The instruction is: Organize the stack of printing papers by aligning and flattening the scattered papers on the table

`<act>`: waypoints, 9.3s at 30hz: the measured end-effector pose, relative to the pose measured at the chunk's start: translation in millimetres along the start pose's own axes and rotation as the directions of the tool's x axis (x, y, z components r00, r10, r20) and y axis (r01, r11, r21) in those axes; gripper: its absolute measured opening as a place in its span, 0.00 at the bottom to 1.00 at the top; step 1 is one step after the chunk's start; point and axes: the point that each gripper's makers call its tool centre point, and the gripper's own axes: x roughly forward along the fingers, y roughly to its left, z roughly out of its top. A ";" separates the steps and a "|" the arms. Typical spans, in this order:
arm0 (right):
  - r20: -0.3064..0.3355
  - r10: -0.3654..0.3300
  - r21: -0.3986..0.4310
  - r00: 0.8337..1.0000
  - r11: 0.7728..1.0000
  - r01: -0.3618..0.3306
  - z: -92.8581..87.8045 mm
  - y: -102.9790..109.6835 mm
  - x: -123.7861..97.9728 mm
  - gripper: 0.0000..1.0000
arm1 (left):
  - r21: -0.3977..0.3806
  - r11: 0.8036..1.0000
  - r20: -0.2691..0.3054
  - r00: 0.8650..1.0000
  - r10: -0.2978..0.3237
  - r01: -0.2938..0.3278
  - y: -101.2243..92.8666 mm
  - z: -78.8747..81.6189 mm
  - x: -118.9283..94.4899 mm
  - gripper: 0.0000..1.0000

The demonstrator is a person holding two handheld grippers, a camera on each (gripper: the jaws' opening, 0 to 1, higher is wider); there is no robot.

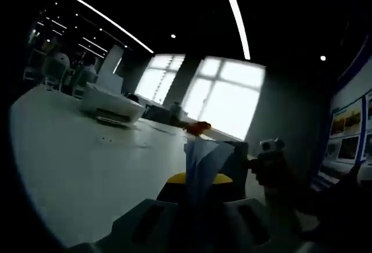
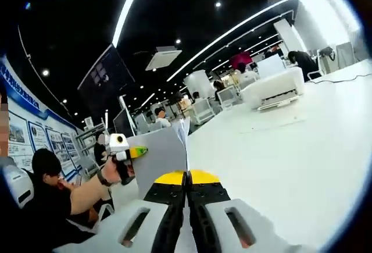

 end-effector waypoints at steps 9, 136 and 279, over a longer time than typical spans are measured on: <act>-0.029 -0.092 -0.022 0.995 0.996 0.091 -12.2 -35.3 17.0 0.00 | 0.061 0.995 -0.019 0.996 0.086 -0.085 33.4 -19.7 17.9 0.07; -0.038 -0.557 -0.406 0.830 0.767 0.497 -74.8 -151.0 43.9 0.30 | 0.444 0.720 -0.054 0.786 0.616 -0.534 137.6 -94.7 23.3 0.50; 0.134 -0.372 -0.163 0.919 0.906 0.390 -52.2 -100.4 22.2 0.90 | 0.274 0.750 0.134 0.796 0.590 -0.602 112.2 -56.6 -43.3 0.97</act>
